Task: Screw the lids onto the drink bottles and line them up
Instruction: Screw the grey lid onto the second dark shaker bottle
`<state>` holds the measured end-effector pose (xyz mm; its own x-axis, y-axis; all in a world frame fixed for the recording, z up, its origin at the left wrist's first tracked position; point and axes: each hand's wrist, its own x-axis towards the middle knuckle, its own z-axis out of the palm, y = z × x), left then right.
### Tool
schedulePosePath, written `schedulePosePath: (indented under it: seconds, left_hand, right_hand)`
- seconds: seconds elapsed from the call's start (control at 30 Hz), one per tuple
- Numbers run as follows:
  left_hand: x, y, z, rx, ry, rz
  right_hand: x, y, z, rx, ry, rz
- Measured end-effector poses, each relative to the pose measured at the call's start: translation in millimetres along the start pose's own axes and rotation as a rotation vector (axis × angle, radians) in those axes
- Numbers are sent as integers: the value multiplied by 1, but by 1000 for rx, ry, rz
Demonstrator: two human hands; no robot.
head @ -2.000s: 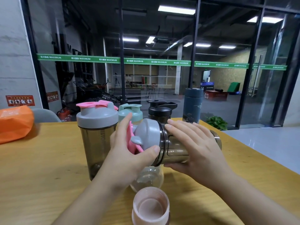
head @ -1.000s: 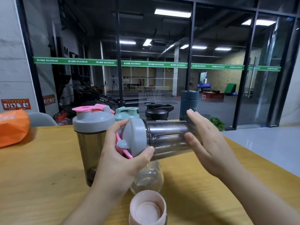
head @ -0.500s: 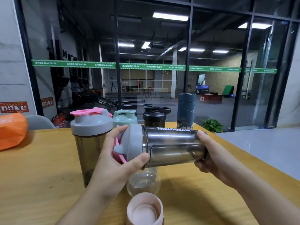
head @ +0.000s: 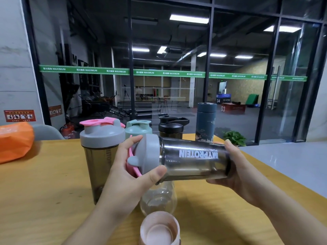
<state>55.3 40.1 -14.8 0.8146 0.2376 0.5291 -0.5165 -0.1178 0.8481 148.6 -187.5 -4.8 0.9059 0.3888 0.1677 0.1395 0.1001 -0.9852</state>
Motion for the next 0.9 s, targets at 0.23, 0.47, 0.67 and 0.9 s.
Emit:
schedulePosePath:
  seconds: [0.23, 0.47, 0.67, 0.9]
  left_hand:
    - [0, -1, 5, -15, 30, -33]
    - [0, -1, 8, -100, 57, -92]
    - [3, 4, 4, -242, 78, -163]
    - [3, 4, 4, -145, 48, -114]
  right_hand:
    - [1, 1, 4, -14, 73, -86]
    - [2, 4, 2, -3, 100, -208]
    - [0, 3, 1, 80, 56, -299]
    - [-1, 4, 1, 31, 41, -337]
